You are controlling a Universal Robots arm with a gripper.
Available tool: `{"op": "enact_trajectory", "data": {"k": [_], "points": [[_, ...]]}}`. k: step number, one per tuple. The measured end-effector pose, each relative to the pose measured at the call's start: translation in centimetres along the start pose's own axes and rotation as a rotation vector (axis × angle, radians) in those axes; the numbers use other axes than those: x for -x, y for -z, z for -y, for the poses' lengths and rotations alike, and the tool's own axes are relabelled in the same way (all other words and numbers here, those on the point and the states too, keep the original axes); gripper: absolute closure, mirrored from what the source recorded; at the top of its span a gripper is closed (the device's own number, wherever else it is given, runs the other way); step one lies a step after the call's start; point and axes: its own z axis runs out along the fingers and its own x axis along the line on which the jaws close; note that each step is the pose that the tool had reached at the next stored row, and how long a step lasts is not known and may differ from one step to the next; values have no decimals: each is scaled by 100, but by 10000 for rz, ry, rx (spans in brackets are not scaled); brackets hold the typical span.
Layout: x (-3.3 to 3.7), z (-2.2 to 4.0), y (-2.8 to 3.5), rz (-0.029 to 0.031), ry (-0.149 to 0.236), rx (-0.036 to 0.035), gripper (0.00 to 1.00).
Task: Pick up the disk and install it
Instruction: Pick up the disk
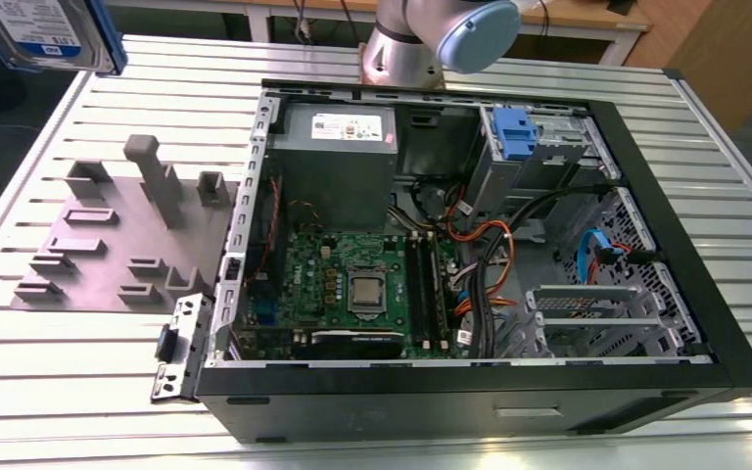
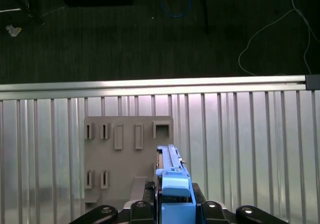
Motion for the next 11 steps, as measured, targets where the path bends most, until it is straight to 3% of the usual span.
{"op": "enact_trajectory", "data": {"k": [3,11], "points": [[-26,4,1,0,1,-1,64],[-21,110,2,0,0,3,64]]}}
